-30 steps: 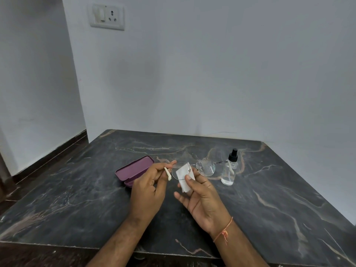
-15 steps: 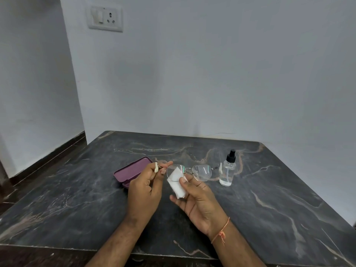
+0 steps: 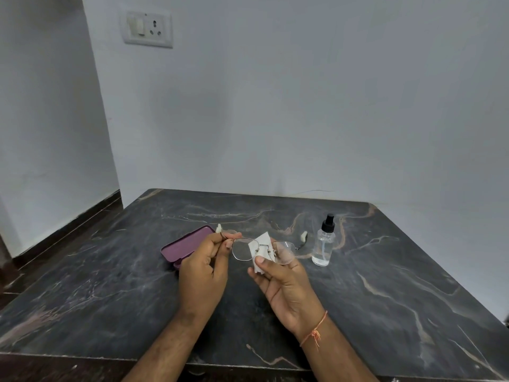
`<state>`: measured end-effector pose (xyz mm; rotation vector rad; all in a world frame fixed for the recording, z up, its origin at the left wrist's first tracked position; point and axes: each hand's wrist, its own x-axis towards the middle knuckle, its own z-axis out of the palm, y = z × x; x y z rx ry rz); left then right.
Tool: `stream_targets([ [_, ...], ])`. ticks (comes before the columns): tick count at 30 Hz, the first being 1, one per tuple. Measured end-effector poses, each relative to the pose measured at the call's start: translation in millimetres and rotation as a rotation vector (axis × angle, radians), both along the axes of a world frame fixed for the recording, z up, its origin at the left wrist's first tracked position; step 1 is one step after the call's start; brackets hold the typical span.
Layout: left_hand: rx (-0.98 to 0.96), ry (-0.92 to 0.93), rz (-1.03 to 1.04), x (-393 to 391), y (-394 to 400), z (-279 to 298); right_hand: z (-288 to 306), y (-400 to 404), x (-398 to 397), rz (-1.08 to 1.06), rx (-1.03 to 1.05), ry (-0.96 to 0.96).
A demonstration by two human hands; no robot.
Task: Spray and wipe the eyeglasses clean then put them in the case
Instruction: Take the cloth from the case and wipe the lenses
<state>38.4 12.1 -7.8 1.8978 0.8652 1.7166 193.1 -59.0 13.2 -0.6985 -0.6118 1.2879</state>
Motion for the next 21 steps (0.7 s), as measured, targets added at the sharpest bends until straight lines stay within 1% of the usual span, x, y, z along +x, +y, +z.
stream_targets([
  [4, -0.016, 0.004, 0.091, -2.7, 0.1, 1.8, -1.8, 0.4, 0.2, -0.001, -0.034, 0.019],
  [8, -0.029, -0.032, 0.145, -2.7, -1.0, 4.6, -1.1, -1.5, -0.3, -0.007, -0.053, 0.024],
  [13, -0.05, -0.055, 0.154, -2.6, 0.1, 5.1, 1.4, -3.1, 0.5, -0.037, -0.048, 0.068],
  [21, -0.023, -0.036, 0.154, -3.4, 1.7, 2.7, 5.1, -4.3, 1.8, -0.073, -0.029, 0.085],
])
